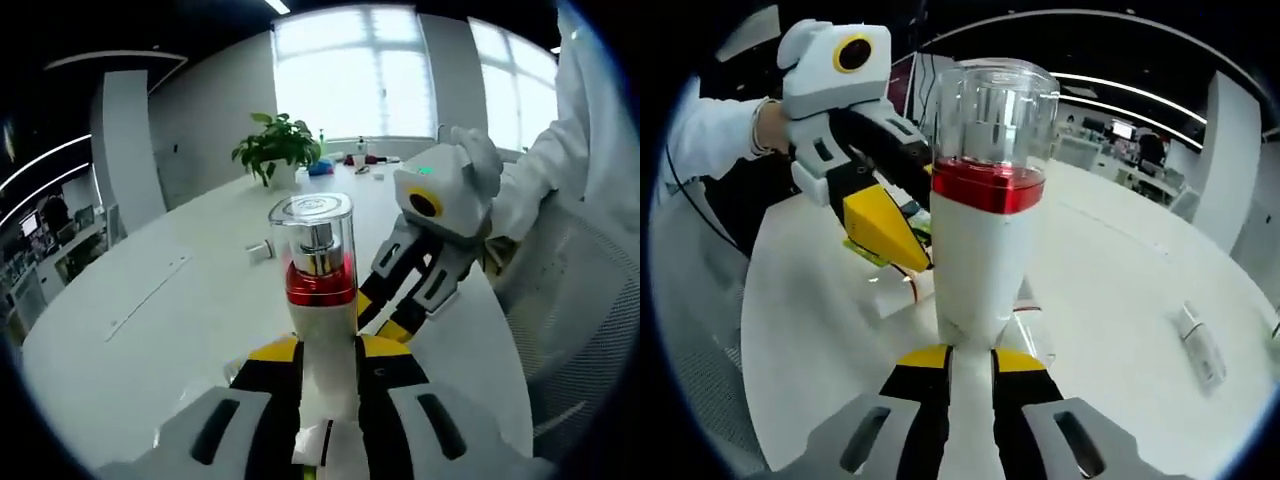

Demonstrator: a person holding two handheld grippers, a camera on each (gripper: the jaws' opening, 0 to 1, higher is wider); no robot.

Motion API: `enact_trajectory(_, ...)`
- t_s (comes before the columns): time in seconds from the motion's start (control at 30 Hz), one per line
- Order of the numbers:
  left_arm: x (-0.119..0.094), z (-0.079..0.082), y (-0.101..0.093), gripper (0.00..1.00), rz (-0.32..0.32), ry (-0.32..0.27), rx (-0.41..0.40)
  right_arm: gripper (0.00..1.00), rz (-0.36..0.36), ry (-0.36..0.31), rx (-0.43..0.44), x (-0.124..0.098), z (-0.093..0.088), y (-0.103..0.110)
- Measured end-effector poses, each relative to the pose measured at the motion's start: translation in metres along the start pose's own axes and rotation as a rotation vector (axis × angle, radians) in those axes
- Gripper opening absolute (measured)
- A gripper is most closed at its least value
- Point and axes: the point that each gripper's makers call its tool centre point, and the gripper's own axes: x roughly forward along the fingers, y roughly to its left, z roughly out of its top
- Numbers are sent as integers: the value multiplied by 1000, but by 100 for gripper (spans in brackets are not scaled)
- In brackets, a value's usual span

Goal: Arrange the skincare products in the storage area until every visible bottle or jar stands upright without overlapping.

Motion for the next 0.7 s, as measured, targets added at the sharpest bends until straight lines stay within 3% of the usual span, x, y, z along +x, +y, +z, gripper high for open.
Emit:
enact_trajectory(0.2,4,-12,1,15,7,28,-14,5,-3,-3,1,0,1,-1)
enact_trajectory(0.7,8,-20,3,13,32,53,-50,6,-7,-10,0,-1,4,-3)
